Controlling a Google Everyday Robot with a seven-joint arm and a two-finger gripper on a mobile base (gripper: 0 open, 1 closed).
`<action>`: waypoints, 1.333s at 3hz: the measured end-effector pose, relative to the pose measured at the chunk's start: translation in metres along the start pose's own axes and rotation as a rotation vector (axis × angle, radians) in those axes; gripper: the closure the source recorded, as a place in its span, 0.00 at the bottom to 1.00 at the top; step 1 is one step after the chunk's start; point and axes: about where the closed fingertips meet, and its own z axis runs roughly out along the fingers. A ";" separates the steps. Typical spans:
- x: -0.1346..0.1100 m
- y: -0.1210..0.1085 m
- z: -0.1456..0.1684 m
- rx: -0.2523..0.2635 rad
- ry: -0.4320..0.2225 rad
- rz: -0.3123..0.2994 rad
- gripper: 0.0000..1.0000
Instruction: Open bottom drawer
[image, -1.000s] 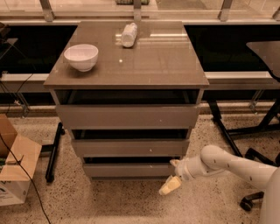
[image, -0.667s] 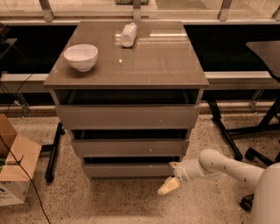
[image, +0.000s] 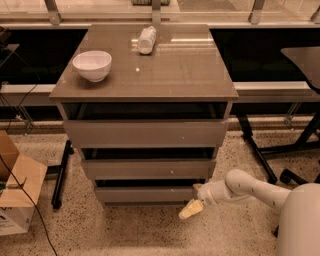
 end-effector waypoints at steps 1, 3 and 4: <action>0.007 -0.011 0.019 0.026 0.004 0.016 0.00; 0.030 -0.053 0.064 0.097 -0.026 0.045 0.00; 0.031 -0.076 0.085 0.112 -0.043 0.041 0.00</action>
Offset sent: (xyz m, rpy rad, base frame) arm 0.0377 0.0027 -0.0937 -0.0433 -0.0217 -0.0883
